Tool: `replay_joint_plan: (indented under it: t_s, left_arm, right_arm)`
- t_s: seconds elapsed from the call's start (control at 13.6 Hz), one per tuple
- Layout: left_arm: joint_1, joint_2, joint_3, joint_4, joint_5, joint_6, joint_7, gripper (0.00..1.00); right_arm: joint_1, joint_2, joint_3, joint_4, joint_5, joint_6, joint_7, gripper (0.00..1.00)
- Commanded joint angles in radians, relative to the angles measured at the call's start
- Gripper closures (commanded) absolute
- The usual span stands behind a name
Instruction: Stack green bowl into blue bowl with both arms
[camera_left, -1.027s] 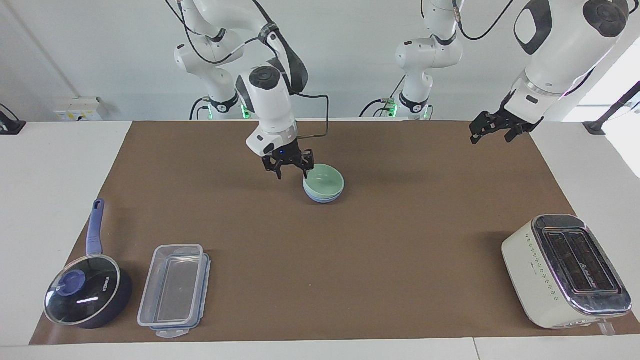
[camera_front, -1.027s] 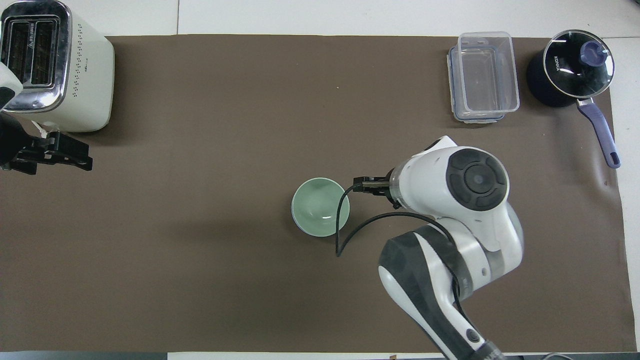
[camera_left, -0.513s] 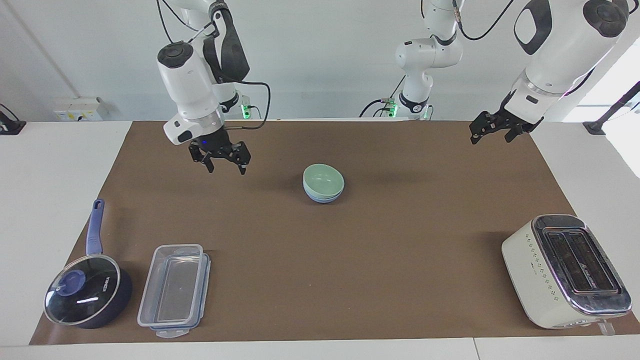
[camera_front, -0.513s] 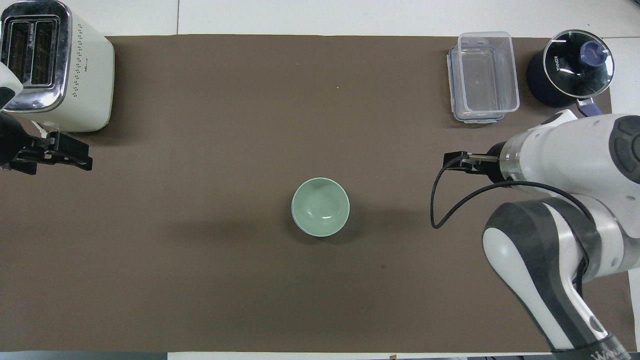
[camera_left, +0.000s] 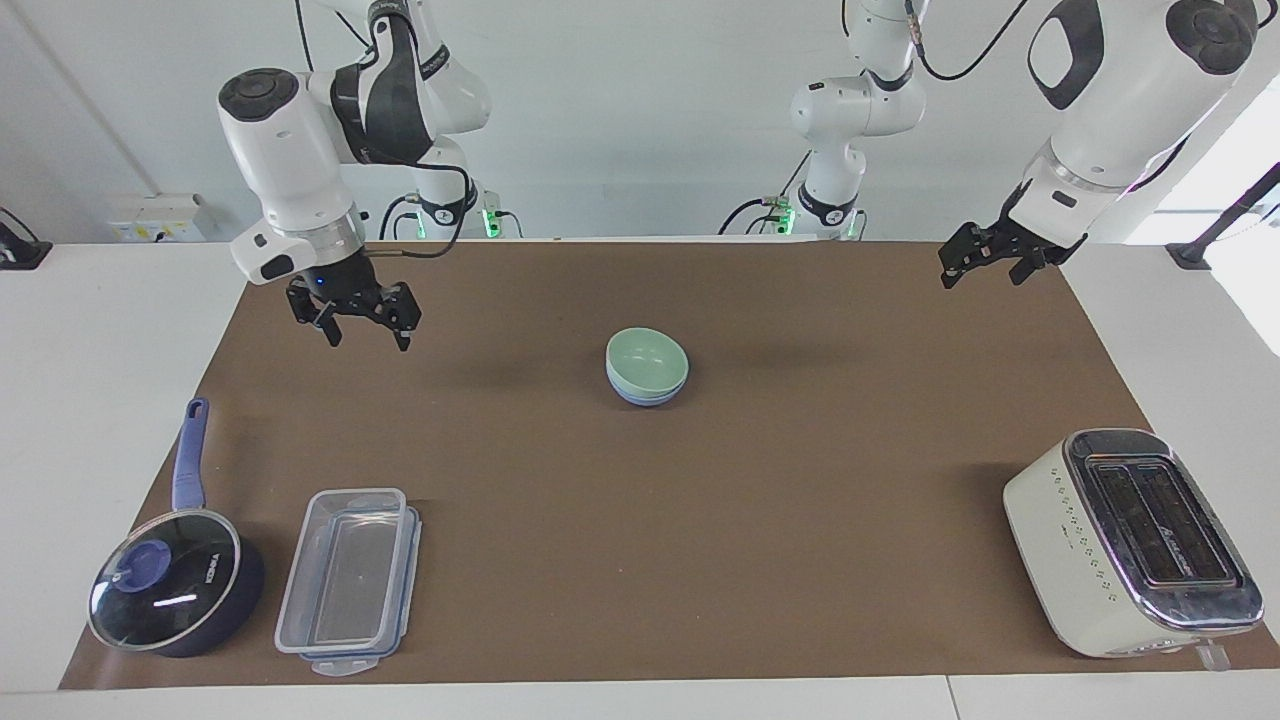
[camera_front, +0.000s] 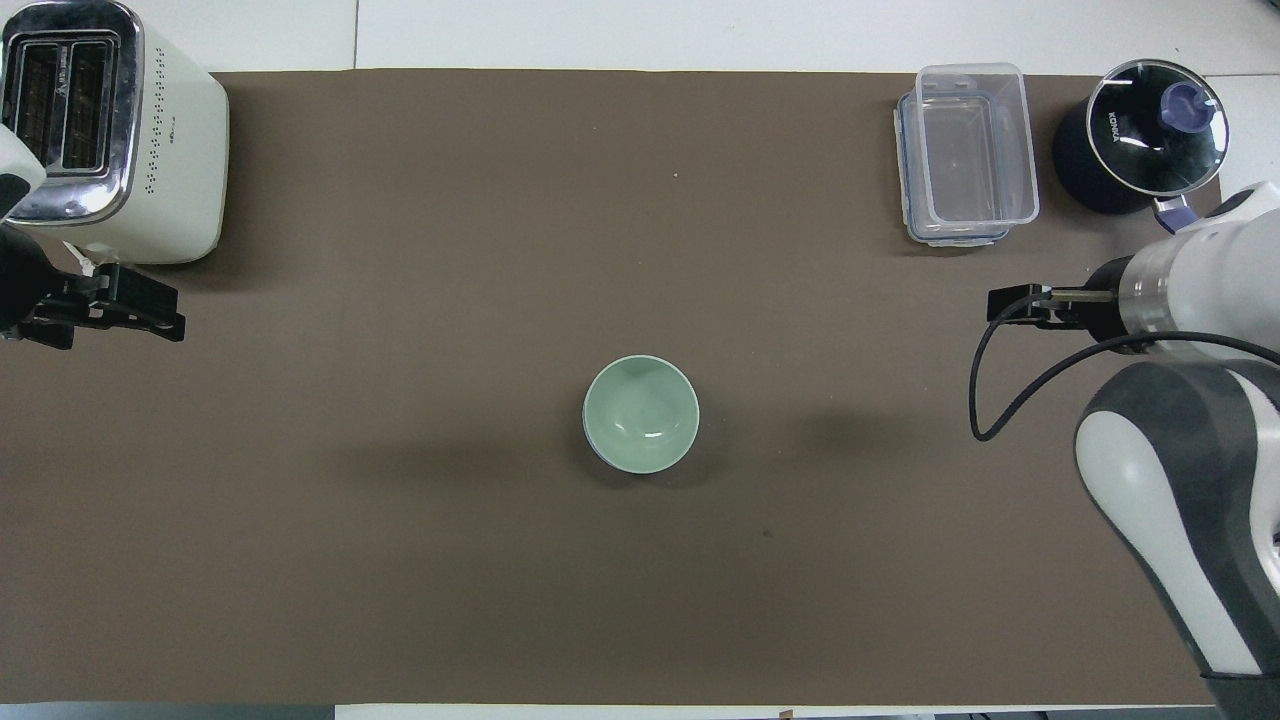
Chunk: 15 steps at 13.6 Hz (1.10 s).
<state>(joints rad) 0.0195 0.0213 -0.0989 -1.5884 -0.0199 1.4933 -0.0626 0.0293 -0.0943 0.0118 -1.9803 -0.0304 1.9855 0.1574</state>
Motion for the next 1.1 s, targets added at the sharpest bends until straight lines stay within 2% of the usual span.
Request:
replay_joint_plan:
  t_s: [0.0, 0.51, 1.03]
  left_arm:
    - [-0.004, -0.015, 0.004, -0.019, -0.012, 0.013, 0.009, 0.00]
    - [-0.004, -0.015, 0.005, -0.019, -0.012, 0.013, 0.009, 0.00]
    - [-0.004, -0.015, 0.004, -0.019, -0.011, 0.013, 0.009, 0.00]
  right_arm:
    - [-0.032, 0.004, 0.010, 0.084, -0.020, -0.091, -0.079, 0.00]
    - [-0.026, 0.102, 0.016, 0.368, -0.003, -0.342, -0.085, 0.00]
    - [-0.031, 0.071, 0.017, 0.344, -0.002, -0.422, -0.084, 0.00]
